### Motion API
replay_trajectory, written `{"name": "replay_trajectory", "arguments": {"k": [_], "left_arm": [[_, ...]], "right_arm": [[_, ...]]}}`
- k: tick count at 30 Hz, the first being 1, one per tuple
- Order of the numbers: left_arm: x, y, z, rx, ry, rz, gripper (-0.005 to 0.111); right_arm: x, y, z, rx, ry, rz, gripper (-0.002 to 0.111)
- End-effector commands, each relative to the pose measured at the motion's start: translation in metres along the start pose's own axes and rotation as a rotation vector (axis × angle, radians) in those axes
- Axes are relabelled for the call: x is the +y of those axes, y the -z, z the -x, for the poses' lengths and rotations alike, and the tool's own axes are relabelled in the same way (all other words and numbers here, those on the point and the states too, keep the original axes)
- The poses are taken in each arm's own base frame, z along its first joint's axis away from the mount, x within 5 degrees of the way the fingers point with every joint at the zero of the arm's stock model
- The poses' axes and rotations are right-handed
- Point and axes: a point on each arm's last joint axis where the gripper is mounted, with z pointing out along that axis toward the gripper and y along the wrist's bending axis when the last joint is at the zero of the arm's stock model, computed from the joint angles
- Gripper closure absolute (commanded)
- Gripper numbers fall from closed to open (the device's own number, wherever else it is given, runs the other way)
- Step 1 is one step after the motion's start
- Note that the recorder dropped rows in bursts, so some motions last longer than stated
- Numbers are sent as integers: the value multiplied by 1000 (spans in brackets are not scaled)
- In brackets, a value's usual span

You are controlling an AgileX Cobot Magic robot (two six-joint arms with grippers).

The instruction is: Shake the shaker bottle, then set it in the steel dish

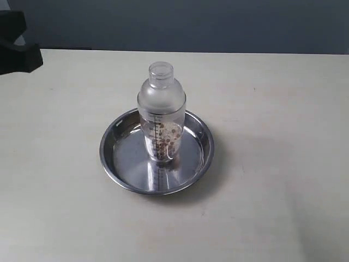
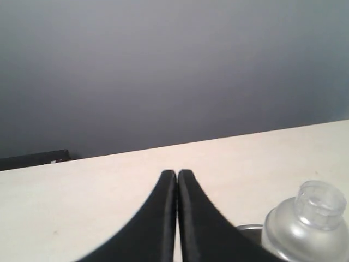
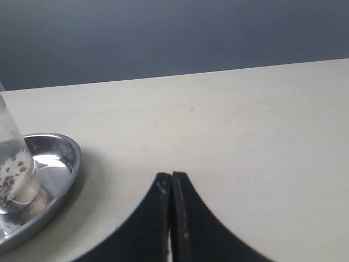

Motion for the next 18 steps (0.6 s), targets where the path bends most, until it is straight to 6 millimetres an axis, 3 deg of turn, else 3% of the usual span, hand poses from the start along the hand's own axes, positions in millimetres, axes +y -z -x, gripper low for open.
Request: {"name": "replay_trajectory", "arguments": {"k": [1,9,12,14,18], "left_arm": [[6,5,-2,13,-33,38,106],[26,32,-2,-113,-86,120,106],[32,40,3,-255,-4,144,106],[30,42,4,-398,-40,121,106],[33,39,-22,-450,78,65,106]], "right_arm": [[0,0,0,-11,6,3,109],[0,0,0,-11,6,3,109],[0,0,0,-11,6,3,109],[0,0,0,-11,6,3,109],[0,0,0,-11,6,3,109]]}}
